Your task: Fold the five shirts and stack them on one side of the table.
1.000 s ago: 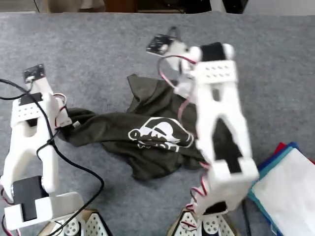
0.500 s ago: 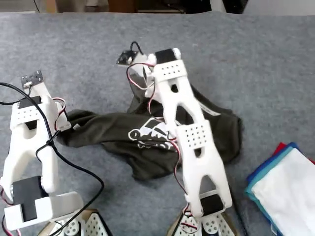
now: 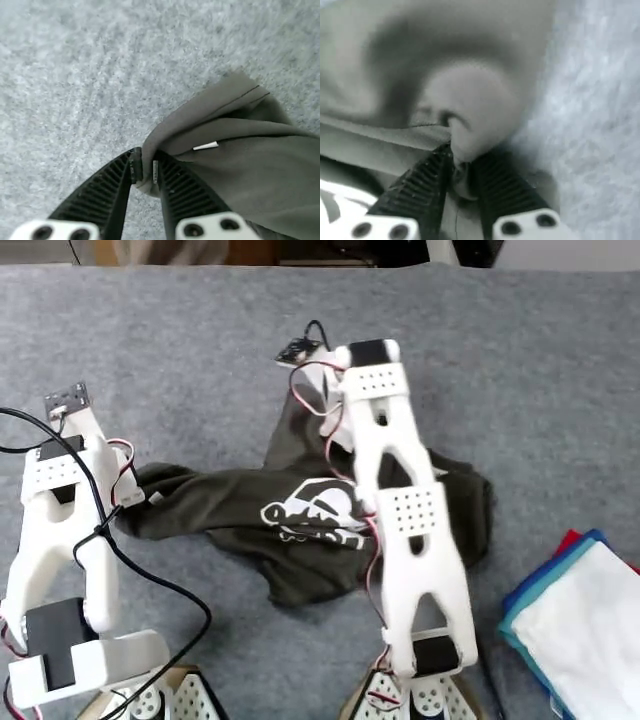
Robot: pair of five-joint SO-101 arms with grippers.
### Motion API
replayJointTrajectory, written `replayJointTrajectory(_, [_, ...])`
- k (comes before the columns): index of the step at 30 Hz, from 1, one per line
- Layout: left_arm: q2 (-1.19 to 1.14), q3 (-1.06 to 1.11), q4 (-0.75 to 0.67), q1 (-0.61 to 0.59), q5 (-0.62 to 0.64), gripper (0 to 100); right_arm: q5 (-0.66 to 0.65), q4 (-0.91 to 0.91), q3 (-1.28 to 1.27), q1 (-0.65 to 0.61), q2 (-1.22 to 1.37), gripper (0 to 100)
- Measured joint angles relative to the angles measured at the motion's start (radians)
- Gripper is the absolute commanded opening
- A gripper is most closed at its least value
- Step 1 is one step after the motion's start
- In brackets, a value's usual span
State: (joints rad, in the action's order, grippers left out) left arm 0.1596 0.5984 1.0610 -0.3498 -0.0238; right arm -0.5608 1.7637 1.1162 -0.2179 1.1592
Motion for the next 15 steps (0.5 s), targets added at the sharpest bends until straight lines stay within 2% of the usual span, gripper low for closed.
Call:
replayJointTrajectory(13, [0.000,0.000,0.000,0.000,-0.005,2,-0.109,-0.009,-0.640,0.167,-0.354,0.9])
replayJointTrajectory(15, [0.000,0.000,0.000,0.000,-0.005,2,-0.118,-0.048,-0.733,0.187,-0.394,3.7])
